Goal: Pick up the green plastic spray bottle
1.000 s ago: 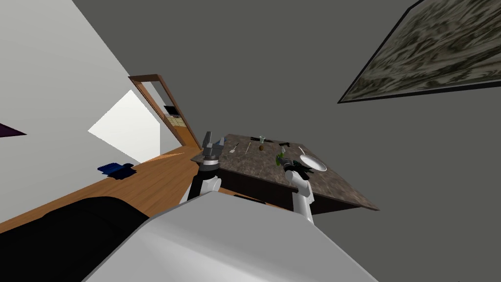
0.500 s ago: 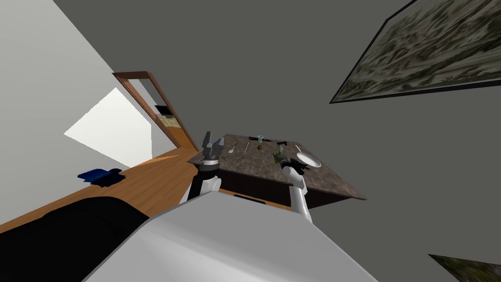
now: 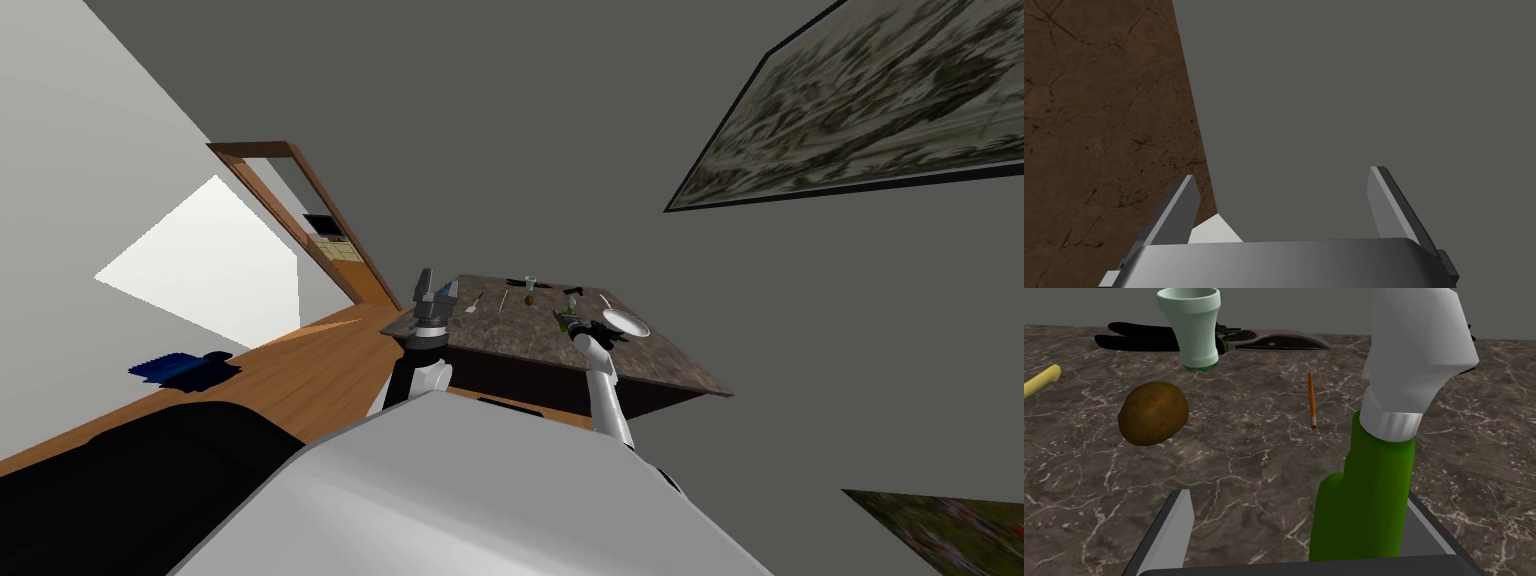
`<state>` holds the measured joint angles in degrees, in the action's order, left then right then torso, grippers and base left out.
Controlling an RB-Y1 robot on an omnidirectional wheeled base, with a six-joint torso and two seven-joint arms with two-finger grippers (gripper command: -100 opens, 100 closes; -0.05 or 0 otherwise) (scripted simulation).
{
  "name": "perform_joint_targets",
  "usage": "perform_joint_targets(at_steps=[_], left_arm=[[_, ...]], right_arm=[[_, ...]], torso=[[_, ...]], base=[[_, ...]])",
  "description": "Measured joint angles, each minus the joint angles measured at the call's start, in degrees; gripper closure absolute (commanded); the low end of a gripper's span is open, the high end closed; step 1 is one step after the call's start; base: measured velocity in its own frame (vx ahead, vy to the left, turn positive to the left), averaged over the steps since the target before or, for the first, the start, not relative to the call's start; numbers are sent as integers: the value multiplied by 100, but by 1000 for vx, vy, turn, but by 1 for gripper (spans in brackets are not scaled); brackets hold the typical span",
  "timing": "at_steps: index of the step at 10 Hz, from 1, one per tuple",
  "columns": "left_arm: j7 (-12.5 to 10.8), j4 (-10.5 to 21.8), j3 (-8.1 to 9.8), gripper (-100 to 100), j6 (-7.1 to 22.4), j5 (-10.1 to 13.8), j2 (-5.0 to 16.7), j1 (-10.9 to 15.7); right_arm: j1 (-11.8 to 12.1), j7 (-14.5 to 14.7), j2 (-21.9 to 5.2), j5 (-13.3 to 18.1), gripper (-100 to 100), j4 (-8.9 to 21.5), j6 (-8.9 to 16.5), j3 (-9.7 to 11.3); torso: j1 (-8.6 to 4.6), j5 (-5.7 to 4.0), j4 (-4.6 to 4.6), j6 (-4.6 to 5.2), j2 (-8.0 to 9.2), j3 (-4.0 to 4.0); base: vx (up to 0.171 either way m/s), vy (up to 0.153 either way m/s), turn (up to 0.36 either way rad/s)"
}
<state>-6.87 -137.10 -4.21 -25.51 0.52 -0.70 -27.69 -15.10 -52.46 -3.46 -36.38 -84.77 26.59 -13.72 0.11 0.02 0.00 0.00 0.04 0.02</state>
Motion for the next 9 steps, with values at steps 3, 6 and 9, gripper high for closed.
perform_joint_targets(at_steps=[3,6,9], left_arm=[[0,0,0,0,0,0,0,0],[0,0,0,0,0,0,0,-1],[0,0,0,0,0,0,0,0]], right_arm=[[-375,441,-84,-461,-100,555,-174,67],[-718,825,-221,-918,-100,1094,-262,103],[-987,1213,-197,-1257,-100,1529,-335,109]], torso=[[13,-6,-16,-13,-10,-13],[19,-12,-33,-19,-22,-28],[18,-16,-42,-28,-28,-35]], base=[[-25,22,-104],[-18,23,-109],[-6,7,10]])
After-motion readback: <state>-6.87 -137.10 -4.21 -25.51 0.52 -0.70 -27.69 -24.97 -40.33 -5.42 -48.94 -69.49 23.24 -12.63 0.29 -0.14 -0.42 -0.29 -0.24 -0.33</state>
